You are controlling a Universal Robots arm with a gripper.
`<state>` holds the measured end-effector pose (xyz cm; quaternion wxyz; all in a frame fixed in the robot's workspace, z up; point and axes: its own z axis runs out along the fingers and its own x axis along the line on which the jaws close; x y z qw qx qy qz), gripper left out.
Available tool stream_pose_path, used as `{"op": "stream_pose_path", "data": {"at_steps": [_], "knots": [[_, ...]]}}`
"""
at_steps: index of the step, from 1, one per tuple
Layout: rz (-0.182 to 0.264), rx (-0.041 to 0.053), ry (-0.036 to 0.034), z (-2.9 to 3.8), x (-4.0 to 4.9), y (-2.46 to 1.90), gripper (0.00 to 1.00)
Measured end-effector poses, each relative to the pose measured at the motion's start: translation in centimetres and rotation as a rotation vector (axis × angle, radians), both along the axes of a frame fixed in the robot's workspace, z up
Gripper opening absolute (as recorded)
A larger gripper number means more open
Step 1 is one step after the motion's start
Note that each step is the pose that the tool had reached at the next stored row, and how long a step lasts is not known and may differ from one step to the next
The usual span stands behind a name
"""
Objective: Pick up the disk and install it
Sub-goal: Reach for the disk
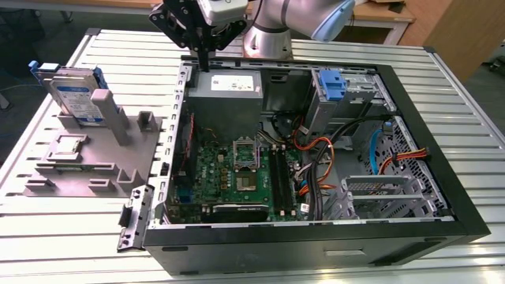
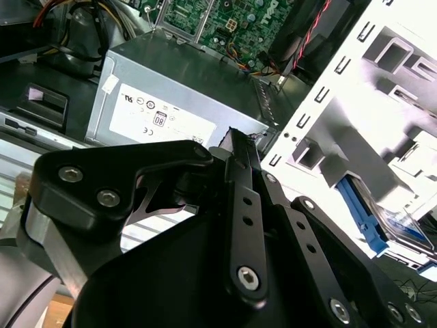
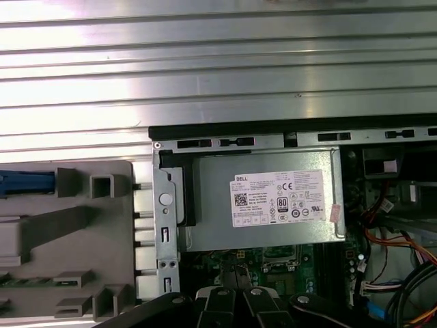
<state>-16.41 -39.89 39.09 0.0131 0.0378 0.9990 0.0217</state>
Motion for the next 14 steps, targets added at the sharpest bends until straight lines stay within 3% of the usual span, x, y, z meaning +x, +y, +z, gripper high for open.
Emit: {"op": "stream_pose_path", "data": {"at_steps": [14], "knots": [[0.000,0.0000,0.0000,-0.02,-0.47,0.00,0.10]]}}
